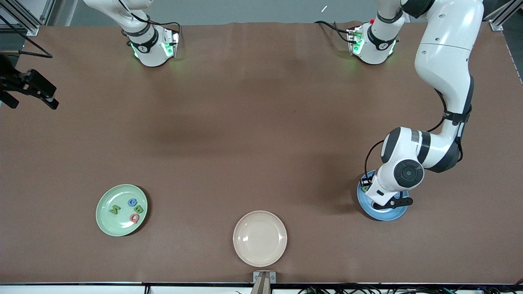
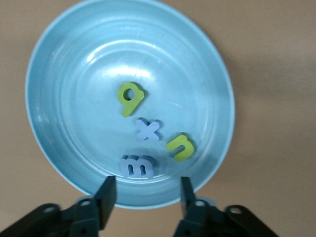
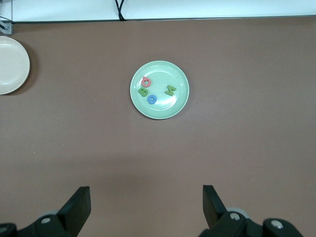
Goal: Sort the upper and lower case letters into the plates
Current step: 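Drop the n in the blue plate while the right gripper returns to rest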
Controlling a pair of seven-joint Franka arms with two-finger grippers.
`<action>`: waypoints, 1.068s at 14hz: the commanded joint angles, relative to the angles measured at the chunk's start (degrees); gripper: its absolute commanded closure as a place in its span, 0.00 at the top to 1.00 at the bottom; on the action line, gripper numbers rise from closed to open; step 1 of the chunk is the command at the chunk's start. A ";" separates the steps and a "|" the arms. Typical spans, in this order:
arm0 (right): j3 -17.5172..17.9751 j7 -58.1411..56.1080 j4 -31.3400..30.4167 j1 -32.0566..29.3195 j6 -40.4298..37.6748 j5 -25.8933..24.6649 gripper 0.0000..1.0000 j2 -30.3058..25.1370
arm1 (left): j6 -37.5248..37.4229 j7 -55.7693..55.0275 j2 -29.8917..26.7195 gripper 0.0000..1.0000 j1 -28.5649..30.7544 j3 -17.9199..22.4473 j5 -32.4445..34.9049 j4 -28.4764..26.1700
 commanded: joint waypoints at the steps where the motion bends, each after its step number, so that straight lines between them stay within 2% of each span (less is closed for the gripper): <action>1: 0.07 -0.16 1.79 -0.99 -0.53 0.98 1.00 1.62 | -0.11 2.47 -6.08 1.00 -0.25 -0.62 0.17 -1.61; 5: 0.07 -0.15 1.70 -0.38 -0.97 0.53 1.00 2.41 | -0.64 3.09 -13.90 1.00 0.36 -2.64 -0.28 -1.51; 6: 0.07 -0.15 1.70 -0.29 -0.97 0.54 1.00 3.02 | -2.90 3.17 -16.09 1.00 0.36 -2.64 -0.36 -1.34; 9: 0.07 -0.07 1.79 -0.64 -0.79 0.45 1.00 3.46 | -18.00 3.09 -17.69 1.00 0.36 -2.81 -2.56 8.04; 15: 0.07 0.11 1.79 -0.64 -0.62 0.89 1.00 5.22 | -26.12 3.87 -28.40 1.00 0.54 -2.46 -2.82 8.68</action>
